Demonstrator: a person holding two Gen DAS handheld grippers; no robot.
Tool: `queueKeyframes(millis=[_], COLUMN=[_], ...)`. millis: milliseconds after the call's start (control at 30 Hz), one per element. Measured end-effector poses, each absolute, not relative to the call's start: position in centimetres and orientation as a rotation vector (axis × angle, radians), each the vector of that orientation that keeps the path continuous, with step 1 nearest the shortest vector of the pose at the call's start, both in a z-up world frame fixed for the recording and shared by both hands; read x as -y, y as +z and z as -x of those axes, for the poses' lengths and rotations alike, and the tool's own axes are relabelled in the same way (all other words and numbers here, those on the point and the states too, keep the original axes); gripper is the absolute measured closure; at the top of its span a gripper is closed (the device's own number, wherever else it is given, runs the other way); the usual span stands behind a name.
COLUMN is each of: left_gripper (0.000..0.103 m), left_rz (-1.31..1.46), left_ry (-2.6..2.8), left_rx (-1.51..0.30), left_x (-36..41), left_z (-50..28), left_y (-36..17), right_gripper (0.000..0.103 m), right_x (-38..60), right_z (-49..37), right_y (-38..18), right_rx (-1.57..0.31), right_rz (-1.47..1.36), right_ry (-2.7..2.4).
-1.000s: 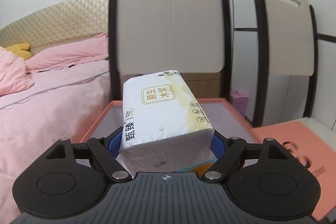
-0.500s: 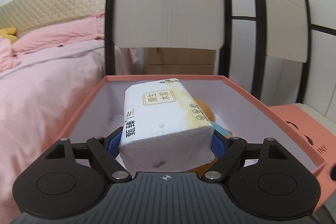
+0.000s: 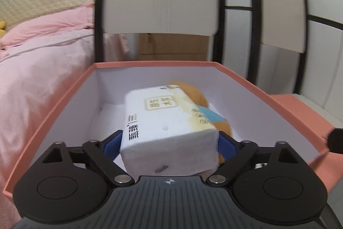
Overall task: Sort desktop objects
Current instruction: 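Lift the tissue pack with the left gripper and lower it into the box, then open the left gripper and withdraw it from the box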
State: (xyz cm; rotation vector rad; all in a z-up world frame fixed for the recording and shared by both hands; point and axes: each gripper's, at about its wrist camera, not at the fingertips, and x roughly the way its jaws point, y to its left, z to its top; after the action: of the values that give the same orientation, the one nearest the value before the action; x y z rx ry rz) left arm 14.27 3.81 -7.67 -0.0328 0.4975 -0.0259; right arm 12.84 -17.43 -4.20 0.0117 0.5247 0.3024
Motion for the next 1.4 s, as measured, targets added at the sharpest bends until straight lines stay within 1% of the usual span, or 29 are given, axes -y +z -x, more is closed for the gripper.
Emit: queueKeyframes(millis=[167, 333, 667, 1000, 1167, 1400], left_gripper=[0.006, 0.004, 0.003, 0.003, 0.003, 0.003], left_rz=[0.084, 0.067, 0.074, 0.08, 0.072, 0.07], left_ry=[-0.066, -0.06, -0.084, -0.1, -0.101, -0.05], left_rx=[-0.421, -0.375, -0.355, -0.341, -0.343, -0.3], left_x=[-4.4, -4.3, -3.5, -2.8, -2.3, -1.4], left_z=[-12.8, -11.7, -10.9, -10.1, -10.1, -9.4], left_y=[-6.0, -4.9, -3.9, -3.0, -3.1, -2.9], right_gripper=[0.0, 0.0, 0.0, 0.0, 0.0, 0.0], right_x=[16.8, 16.7, 17.7, 20.5, 21.8, 23.9], right_z=[-12.5, -11.7, -9.7, -9.9, -9.4, -9.8], right_y=[-4.2, -3.3, -1.7, 0.8, 0.8, 0.0], right_rx=[-0.524, -0.491, -0.416, -0.32, -0.314, -0.309], right_rz=[-0.012, 0.002, -0.005, -0.069, -0.088, -0.14], right_ry=[0.3, 0.291, 0.27, 0.208, 0.185, 0.17])
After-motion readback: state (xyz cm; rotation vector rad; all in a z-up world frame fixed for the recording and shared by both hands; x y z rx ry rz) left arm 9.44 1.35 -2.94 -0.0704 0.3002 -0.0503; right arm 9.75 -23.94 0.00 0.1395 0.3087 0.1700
